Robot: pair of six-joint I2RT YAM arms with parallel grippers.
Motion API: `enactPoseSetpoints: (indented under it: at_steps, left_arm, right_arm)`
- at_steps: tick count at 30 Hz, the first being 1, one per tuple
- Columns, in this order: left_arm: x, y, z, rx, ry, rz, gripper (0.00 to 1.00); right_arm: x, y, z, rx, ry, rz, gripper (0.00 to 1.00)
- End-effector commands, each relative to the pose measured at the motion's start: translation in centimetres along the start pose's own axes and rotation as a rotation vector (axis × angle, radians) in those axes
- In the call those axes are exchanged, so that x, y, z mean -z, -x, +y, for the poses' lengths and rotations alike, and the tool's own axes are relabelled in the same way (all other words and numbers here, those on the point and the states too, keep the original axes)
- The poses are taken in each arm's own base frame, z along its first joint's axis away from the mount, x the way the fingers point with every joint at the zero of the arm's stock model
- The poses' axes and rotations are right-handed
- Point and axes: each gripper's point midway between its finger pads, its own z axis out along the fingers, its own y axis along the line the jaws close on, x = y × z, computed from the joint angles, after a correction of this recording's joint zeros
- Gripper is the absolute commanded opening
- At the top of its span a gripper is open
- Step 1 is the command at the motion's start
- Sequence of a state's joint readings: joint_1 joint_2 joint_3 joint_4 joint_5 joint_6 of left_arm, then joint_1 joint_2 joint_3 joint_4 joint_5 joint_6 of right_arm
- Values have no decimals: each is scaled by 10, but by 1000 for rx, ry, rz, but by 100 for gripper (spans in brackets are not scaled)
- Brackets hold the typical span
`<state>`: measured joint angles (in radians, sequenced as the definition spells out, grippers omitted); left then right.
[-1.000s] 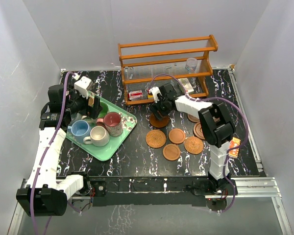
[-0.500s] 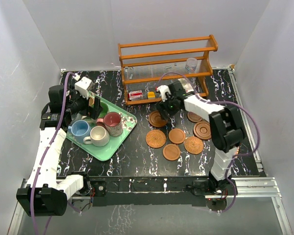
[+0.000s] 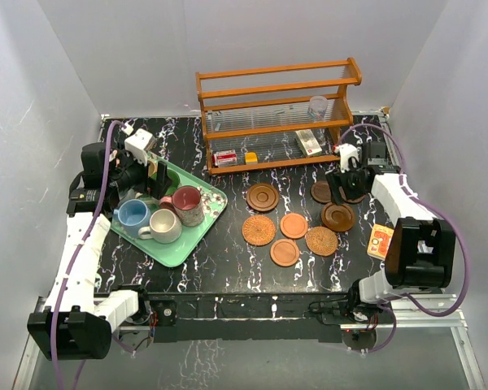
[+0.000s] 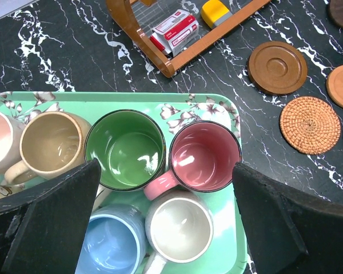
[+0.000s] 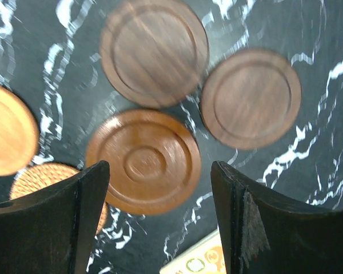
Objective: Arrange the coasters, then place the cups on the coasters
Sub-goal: Move the coaster to the center of the board.
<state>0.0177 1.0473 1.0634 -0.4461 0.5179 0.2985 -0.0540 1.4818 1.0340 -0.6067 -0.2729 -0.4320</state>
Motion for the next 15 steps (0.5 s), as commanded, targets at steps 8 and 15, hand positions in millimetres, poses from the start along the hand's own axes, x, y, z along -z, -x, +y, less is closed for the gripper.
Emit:
enactPoseSetpoints:
  at_steps: [8, 15]
  left_arm:
    - [2, 4, -8, 2, -34, -38, 99]
    - [2, 4, -8, 3, -38, -39, 99]
  right_arm:
    - [-3, -57, -37, 8, -95, 163, 68]
    - [-19, -65, -38, -20, -80, 190, 65]
